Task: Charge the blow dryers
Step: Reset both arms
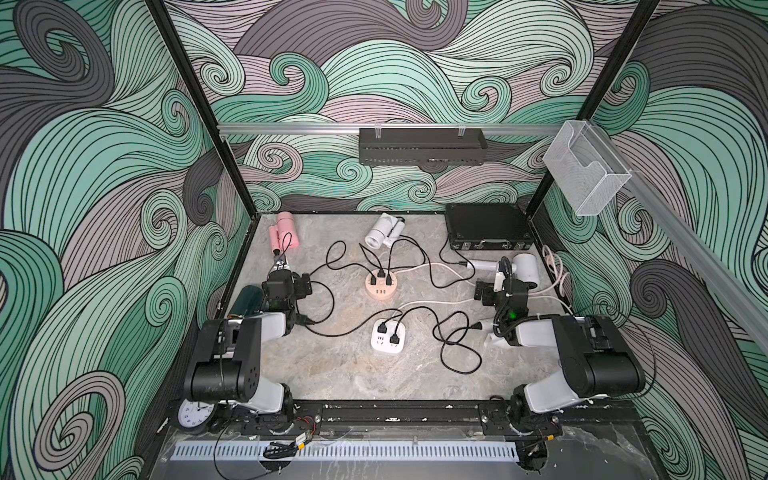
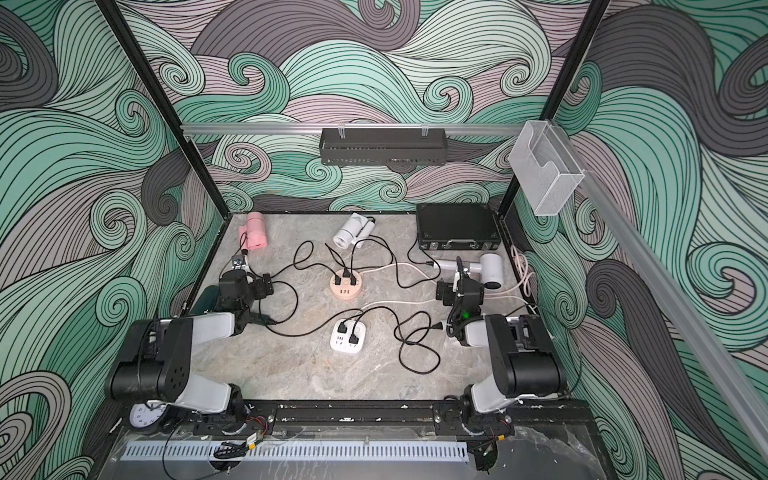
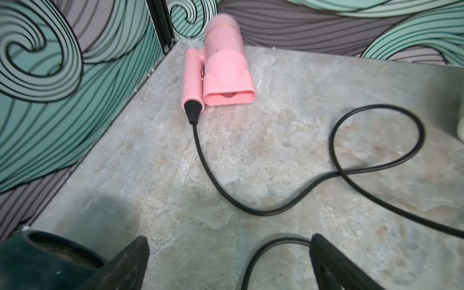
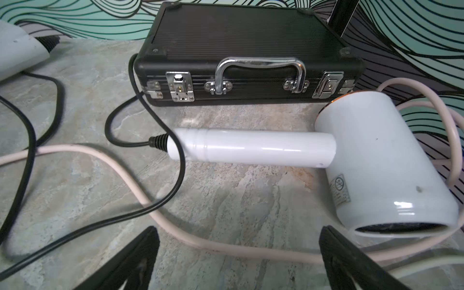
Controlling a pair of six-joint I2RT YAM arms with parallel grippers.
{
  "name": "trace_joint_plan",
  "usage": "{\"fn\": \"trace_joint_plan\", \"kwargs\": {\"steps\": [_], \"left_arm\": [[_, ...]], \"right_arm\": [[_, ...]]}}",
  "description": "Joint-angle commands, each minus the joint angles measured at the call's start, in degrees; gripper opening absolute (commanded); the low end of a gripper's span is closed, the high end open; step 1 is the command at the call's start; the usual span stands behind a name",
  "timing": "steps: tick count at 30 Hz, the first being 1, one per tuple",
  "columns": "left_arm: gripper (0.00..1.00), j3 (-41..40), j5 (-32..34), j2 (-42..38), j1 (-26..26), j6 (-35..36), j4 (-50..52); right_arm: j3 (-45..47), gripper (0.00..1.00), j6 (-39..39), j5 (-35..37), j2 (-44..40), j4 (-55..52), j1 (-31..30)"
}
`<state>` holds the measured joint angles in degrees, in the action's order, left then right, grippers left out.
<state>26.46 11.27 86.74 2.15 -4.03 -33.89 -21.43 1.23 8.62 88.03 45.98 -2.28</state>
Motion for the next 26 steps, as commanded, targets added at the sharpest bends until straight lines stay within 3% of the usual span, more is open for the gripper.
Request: {"fn": "trace_joint_plan", "kwargs": {"steps": [1, 3, 26], "left_arm": [[0.99, 0.89, -1.81, 1.16, 0.13, 0.66, -4.56], [0.99, 1.81, -2.12, 0.58, 0.13, 0.27, -1.39], [0.99, 1.14, -2.07, 0.51, 0.13, 0.43, -2.98]], "right_arm": [[-2.13, 1.00, -0.36, -3.26, -0.16, 1.04, 1.05], [-2.47, 1.00, -0.39, -3.20, -0.18, 0.14, 1.05], [-2.05, 1.00, 0.08, -2.47, -0.58, 0.86, 0.51]]}}
